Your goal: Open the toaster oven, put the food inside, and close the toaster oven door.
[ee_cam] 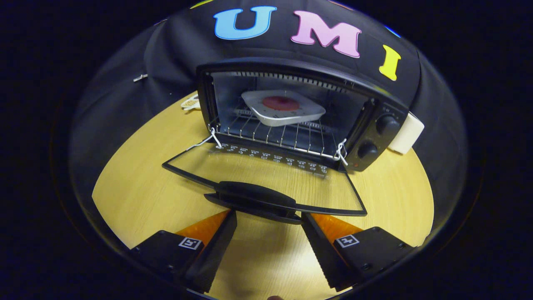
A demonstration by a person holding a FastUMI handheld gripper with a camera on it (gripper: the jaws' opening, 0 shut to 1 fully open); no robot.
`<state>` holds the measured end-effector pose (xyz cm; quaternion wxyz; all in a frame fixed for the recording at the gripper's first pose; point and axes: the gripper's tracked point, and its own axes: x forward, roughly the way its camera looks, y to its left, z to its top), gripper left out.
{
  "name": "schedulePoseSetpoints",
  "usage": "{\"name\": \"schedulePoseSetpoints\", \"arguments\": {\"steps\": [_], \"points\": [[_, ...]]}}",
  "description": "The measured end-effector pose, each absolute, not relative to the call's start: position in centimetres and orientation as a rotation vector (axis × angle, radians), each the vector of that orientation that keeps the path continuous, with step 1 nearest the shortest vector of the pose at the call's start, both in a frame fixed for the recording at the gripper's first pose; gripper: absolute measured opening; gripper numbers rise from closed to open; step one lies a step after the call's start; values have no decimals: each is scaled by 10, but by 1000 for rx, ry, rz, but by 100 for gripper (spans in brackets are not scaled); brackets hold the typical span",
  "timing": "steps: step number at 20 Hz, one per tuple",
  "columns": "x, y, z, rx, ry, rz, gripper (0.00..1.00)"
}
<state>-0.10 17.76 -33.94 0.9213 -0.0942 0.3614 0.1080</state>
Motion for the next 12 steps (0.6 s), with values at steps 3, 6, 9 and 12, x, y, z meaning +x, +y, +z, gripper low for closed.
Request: {"name": "schedulePoseSetpoints", "arguments": {"steps": [3,6,9,12], "points": [[5,179,-308,-201,657,259,100],[18,176,-280,-206,572,261,100],[30,176,-248,-184,497,259,99],[35,173,-222,-161,421,256,99]]}}
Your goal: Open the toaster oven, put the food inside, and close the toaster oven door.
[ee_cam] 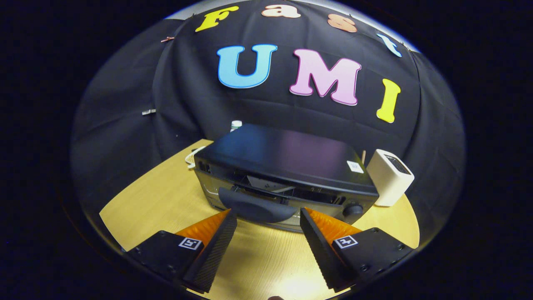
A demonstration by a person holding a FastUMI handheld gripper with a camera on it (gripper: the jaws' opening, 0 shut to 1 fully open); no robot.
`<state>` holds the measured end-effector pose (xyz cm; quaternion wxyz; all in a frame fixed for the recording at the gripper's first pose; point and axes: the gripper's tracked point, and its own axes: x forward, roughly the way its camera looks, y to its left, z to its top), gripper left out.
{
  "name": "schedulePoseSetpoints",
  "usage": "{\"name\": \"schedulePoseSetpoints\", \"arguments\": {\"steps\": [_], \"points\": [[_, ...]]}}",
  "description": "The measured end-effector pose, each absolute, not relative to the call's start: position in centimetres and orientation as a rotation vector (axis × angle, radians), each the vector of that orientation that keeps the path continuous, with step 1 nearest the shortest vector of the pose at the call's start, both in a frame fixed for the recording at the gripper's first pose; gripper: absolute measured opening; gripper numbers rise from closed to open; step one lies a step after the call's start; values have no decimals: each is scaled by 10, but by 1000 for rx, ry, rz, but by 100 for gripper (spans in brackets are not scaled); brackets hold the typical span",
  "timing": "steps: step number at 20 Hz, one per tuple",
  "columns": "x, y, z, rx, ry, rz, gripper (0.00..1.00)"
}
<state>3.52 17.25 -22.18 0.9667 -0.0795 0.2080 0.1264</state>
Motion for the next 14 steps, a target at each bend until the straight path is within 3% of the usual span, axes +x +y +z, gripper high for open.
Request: {"name": "schedulePoseSetpoints", "arguments": {"steps": [7,14], "points": [[28,132,-151,-122,260,227,99],[4,48,-84,-34,158,88,98]]}}
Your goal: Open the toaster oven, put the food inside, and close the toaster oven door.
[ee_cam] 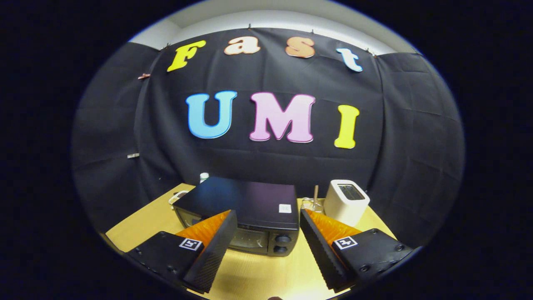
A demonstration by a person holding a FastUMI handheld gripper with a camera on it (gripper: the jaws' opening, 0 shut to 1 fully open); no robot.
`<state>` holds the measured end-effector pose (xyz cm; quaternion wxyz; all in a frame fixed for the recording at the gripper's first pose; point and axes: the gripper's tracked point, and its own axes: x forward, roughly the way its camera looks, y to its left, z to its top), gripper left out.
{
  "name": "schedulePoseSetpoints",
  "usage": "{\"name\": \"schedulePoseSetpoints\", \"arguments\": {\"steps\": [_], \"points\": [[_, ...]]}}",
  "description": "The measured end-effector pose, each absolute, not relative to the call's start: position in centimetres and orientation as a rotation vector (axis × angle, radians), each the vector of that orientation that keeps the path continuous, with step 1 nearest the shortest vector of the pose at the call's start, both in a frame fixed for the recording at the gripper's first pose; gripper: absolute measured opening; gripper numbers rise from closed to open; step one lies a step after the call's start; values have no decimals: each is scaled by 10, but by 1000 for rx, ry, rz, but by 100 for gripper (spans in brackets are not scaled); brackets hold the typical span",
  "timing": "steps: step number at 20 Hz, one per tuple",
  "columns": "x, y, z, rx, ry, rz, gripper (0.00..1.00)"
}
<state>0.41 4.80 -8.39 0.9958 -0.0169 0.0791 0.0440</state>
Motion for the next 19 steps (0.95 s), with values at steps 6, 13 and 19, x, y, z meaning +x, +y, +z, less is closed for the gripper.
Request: {"name": "schedulePoseSetpoints", "arguments": {"steps": [6,13,19], "points": [[-31,-24,-47,-68,107,-13,98],[-52,-61,-17,-58,31,-106,98],[-45,-57,-14,-26,32,-102,98]]}}
